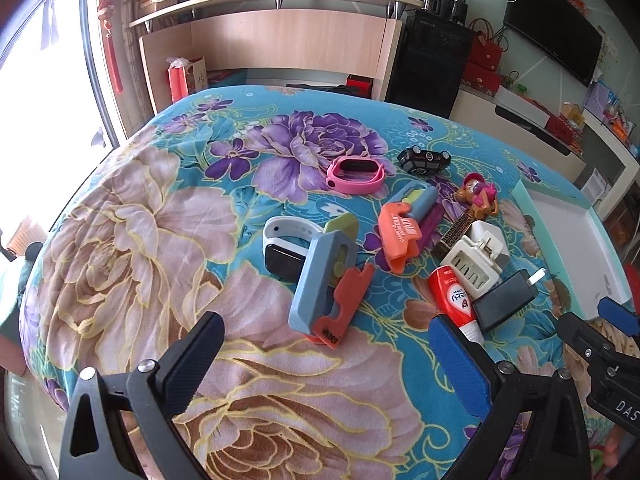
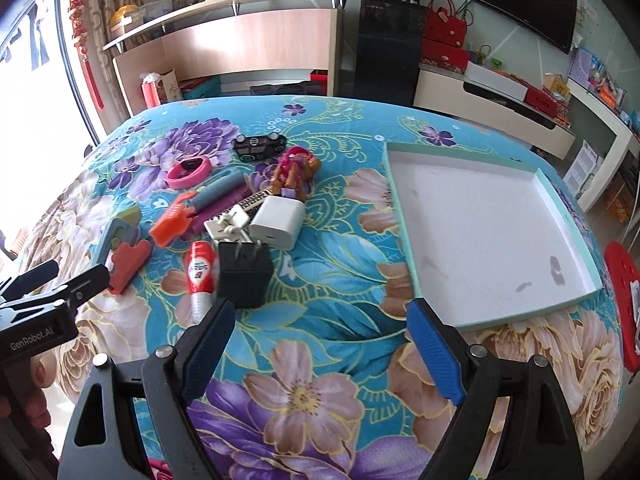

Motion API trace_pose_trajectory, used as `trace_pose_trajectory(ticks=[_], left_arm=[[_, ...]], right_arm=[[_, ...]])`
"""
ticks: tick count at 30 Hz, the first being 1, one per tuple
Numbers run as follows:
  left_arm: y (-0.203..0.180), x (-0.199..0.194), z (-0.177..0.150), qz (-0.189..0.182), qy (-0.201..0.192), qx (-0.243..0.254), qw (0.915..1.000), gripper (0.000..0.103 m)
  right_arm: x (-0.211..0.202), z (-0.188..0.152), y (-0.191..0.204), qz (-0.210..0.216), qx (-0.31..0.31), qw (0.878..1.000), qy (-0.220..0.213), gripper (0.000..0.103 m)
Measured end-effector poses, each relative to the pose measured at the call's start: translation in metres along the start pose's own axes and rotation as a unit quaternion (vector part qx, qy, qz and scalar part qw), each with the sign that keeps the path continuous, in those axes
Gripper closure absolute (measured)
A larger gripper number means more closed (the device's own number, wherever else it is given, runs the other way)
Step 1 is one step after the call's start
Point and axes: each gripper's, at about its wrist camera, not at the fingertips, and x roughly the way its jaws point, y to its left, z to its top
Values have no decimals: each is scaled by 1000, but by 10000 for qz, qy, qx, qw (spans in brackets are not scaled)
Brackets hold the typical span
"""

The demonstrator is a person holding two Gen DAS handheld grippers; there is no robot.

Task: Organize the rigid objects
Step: 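Grasp the blue-orange toy with the left tool while the right tool grasps the black plug adapter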

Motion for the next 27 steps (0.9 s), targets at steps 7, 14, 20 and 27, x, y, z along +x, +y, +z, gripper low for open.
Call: trace_pose_trajectory(ticks=[7,14,20,27], left_arm=[[-4,19,6,112,28,244,9996,0],[-8,40,12,32,138,381,9992,7],[-10,53,15,-7,208,433,9988,18],[-9,63,14,21,264,464,9986,31]], right_arm=[[23,10,11,370,101,9991,201,15],[45,15,15,565,246,9973,408,25],[58,17,17,674,333,9957,544,36],[69,20,28,775,255,9945,651,49]])
